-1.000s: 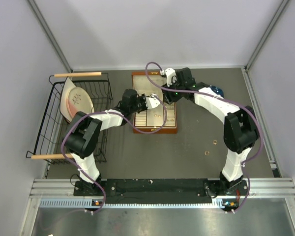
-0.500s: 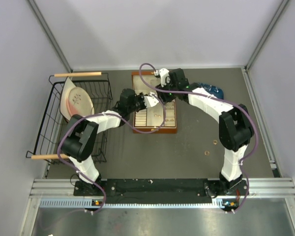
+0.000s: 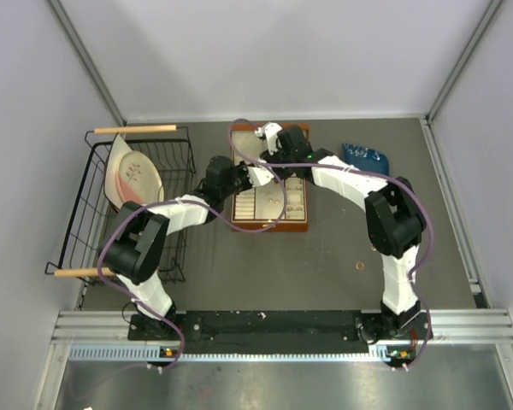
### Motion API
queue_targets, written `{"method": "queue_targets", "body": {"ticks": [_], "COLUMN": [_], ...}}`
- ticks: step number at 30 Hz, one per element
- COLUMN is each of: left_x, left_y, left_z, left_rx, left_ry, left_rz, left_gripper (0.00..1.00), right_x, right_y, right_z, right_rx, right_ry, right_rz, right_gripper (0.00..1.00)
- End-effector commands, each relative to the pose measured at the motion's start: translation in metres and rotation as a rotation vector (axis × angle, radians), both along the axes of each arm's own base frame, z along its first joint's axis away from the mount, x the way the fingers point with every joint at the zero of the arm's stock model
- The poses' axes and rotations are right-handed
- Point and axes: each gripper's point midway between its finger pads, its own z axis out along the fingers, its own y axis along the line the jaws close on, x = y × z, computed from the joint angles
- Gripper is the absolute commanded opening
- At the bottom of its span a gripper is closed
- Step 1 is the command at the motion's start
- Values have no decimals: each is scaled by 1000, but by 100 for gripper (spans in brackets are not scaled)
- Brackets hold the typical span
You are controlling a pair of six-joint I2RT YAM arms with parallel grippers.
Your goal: Organize the mixed jewelry
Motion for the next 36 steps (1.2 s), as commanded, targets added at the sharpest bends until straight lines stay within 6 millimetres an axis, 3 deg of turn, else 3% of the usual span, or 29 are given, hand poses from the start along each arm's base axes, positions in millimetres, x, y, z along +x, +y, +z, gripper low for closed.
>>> {"method": "queue_targets", "body": {"ticks": [1, 20, 31, 36], "left_x": [3, 1, 3, 7], "left_y": [0, 4, 5, 5], "left_z": [35, 33, 29, 32], "left_rx": [-65, -66, -70, -70], "left_ry": [-84, -90, -83, -105], "left_rz": [19, 34, 44, 43], "left_gripper": [3, 2, 2, 2], "right_x": [16, 34, 36, 33], "right_y": [12, 11, 7, 4], "right_z": [22, 12, 17, 34], "right_rx": [-5, -128, -175, -162], "right_ry": [-121, -244, -304, -324], "right_rz": [-42, -201, -250, -259], "right_gripper": [46, 37, 9, 0]}}
